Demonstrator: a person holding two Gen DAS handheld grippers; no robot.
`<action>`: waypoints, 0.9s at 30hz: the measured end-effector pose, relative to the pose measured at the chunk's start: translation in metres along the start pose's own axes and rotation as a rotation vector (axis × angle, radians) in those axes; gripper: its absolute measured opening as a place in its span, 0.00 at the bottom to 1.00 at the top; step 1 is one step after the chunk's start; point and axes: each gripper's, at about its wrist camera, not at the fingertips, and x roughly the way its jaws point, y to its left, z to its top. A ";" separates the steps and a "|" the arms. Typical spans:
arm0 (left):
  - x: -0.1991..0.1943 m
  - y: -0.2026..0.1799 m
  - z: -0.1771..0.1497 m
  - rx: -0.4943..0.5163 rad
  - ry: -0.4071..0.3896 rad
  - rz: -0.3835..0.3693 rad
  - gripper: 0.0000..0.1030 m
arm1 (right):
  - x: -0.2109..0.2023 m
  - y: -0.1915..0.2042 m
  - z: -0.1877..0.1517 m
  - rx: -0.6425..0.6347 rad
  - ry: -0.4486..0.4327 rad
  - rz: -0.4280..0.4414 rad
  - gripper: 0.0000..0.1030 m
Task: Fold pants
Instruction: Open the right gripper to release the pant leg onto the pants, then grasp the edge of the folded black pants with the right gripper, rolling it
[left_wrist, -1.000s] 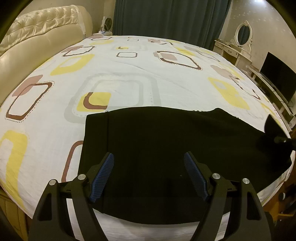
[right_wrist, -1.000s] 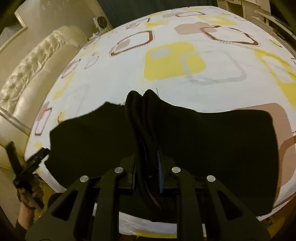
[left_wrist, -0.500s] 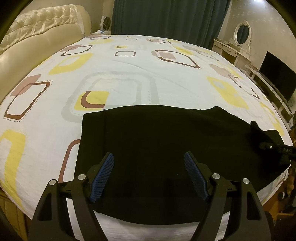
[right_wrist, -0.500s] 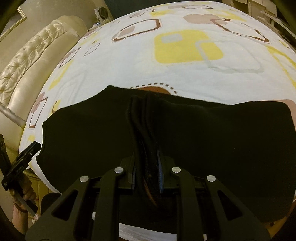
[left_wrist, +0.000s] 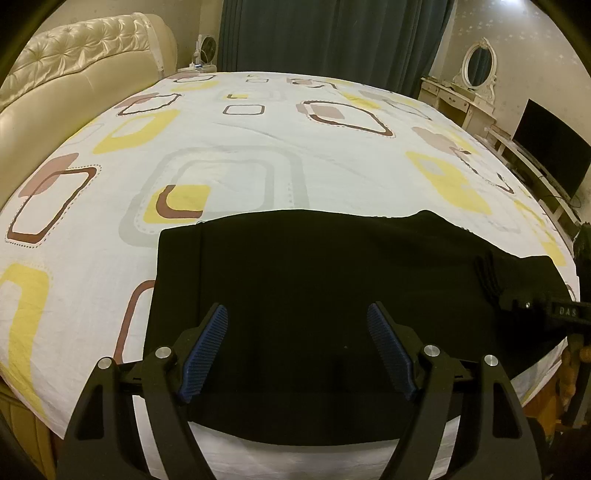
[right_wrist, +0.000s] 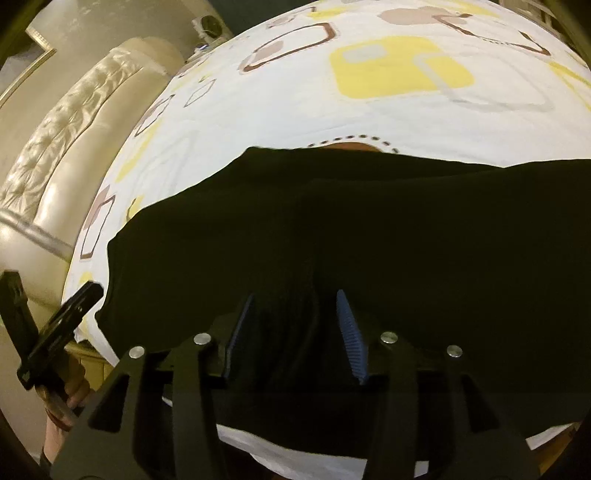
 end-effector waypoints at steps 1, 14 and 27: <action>0.000 0.000 0.000 0.000 0.002 0.001 0.75 | 0.001 0.003 -0.002 -0.003 0.001 0.013 0.50; 0.000 -0.007 0.000 0.010 -0.005 -0.015 0.75 | -0.008 0.002 -0.010 -0.007 0.014 0.128 0.50; 0.006 -0.003 0.000 -0.002 0.003 0.001 0.75 | -0.136 -0.191 0.027 0.282 -0.261 0.047 0.62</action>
